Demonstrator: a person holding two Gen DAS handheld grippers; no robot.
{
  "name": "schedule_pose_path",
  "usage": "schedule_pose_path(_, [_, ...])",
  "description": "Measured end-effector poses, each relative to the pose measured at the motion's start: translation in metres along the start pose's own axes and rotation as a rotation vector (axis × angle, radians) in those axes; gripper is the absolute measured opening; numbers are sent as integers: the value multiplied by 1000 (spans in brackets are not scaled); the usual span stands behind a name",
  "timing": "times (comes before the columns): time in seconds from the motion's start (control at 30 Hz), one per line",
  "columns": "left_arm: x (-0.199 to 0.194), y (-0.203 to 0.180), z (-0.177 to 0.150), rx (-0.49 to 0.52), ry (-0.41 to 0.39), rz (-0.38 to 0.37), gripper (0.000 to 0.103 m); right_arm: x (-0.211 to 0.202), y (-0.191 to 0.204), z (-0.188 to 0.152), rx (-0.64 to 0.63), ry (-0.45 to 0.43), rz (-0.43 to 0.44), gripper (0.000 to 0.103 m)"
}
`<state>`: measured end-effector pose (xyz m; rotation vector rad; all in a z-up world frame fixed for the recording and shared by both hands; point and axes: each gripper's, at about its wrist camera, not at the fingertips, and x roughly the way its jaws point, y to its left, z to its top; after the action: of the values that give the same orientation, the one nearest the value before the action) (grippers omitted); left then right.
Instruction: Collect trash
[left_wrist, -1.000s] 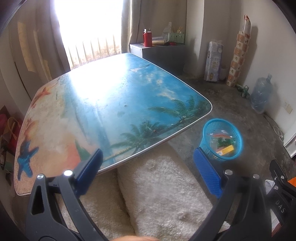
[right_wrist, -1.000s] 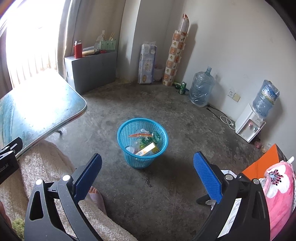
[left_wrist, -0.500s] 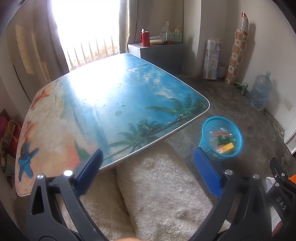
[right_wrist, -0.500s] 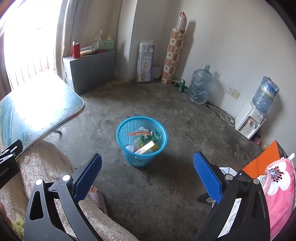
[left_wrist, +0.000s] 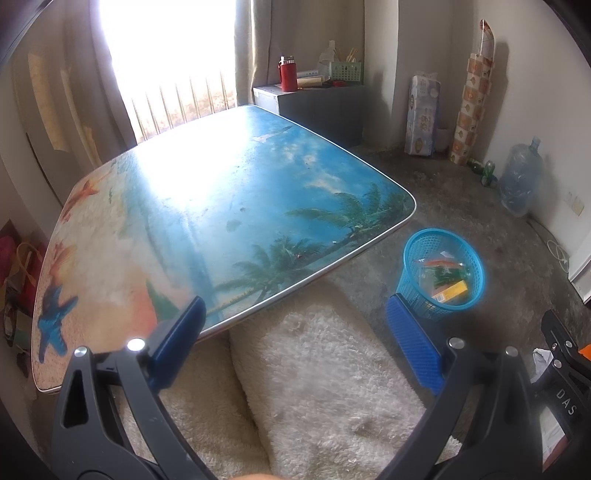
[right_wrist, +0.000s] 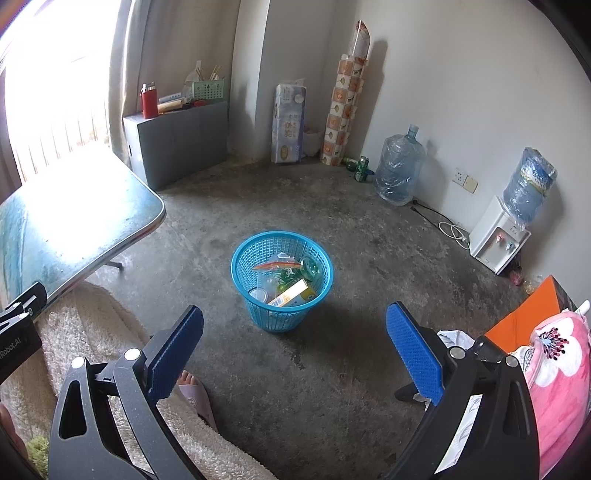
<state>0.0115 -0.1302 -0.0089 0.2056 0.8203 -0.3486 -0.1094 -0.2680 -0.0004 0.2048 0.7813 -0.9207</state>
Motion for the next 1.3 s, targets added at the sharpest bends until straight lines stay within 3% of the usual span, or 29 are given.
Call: schedule_pose_path(1.3, [2, 0, -1, 4, 4, -1, 94, -1, -3, -1, 3, 1, 0, 96])
